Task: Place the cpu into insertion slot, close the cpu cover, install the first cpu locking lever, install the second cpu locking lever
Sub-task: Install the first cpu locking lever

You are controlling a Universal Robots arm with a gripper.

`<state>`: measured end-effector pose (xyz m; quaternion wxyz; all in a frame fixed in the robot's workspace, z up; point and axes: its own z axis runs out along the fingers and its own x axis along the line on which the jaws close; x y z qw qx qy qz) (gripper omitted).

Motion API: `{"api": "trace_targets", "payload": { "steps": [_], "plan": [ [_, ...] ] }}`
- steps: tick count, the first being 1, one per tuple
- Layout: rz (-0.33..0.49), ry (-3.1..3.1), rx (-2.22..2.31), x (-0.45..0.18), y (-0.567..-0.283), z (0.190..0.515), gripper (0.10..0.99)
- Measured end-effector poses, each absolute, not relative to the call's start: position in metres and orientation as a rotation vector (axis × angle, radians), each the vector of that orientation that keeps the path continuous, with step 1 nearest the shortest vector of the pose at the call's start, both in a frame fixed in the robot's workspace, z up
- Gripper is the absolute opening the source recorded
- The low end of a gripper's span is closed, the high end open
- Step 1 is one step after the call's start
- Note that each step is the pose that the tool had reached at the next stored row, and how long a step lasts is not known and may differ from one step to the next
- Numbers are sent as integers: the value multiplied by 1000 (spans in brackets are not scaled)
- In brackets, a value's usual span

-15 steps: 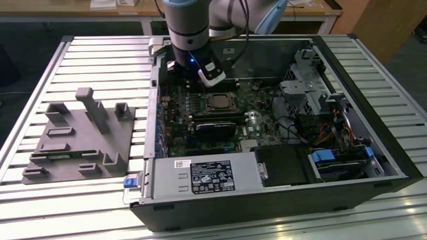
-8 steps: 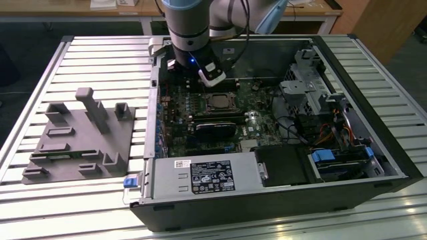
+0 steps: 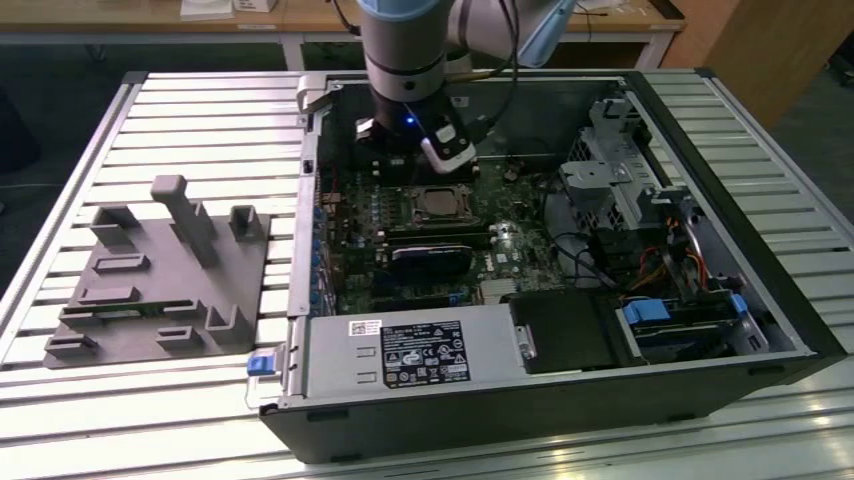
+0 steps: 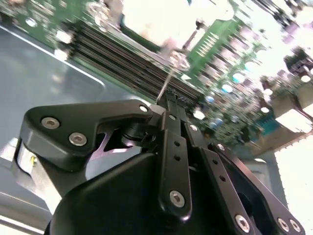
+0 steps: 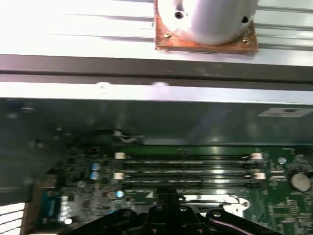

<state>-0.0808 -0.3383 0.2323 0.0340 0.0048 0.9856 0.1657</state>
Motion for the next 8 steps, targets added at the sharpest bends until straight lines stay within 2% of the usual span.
{"api": "trace_targets", "payload": {
  "steps": [8],
  "plan": [
    [509, 3031, 15, -47, -338, 232, 106]
  ]
}}
